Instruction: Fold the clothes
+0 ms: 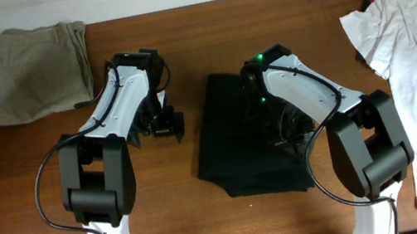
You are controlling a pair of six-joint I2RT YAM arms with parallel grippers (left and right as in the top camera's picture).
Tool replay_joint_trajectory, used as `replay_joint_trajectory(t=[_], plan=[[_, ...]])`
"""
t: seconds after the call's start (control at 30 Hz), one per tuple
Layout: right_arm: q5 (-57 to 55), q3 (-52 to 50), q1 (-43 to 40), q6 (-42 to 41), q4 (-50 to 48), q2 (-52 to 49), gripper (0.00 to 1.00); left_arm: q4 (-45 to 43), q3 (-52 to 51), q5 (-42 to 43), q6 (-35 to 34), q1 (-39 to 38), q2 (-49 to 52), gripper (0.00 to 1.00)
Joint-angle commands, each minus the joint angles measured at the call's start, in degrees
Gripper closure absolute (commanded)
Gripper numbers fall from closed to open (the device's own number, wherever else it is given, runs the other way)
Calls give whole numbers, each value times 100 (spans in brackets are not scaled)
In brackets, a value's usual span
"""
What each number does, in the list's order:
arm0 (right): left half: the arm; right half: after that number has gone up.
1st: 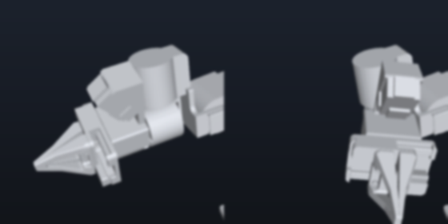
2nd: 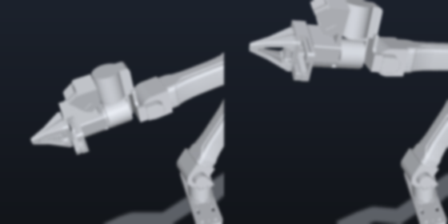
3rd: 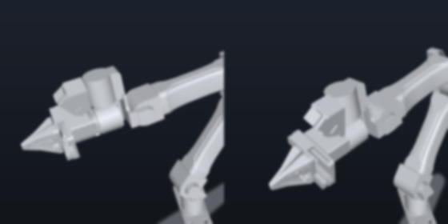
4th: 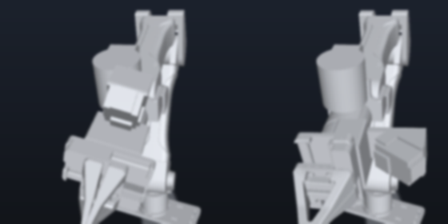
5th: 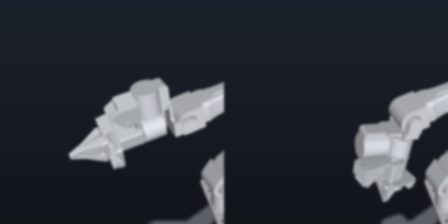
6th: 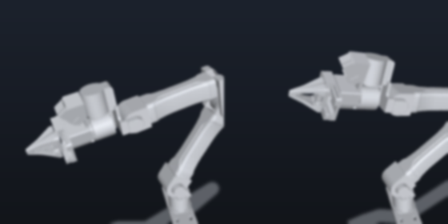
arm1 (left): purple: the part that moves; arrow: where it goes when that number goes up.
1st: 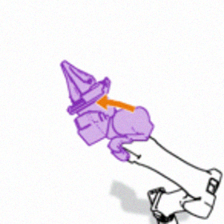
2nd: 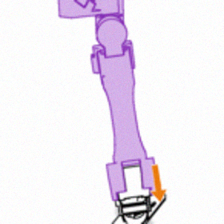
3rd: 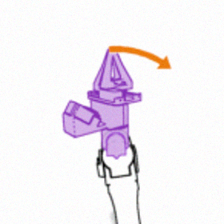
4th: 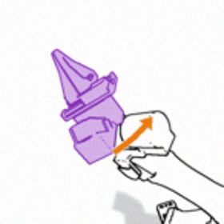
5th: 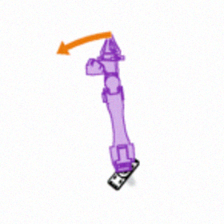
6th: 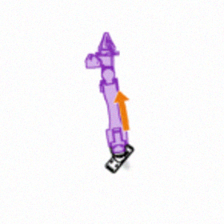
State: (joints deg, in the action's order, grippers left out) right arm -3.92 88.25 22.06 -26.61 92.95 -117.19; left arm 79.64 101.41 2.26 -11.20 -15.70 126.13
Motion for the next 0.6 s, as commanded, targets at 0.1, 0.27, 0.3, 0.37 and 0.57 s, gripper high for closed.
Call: replay_joint_trajectory(t=[0.1,0.27,0.3,0.37,0.57], plan=[[-1145,-17,-46,-909,136,94,32,4,-24,-59,13,11,31,1],[-848,398,-962,-20,-564,957,1,-13,-24,-57,13,11,31,1],[-225,398,-1169,780,-997,1029,1,-26,-24,-57,11,11,31,1],[708,396,-1502,1561,-1622,984,0,-42,-24,-57,11,11,31,1],[1469,391,-1722,1823,-3110,507,53,-13,-24,-57,11,11,31,1]])
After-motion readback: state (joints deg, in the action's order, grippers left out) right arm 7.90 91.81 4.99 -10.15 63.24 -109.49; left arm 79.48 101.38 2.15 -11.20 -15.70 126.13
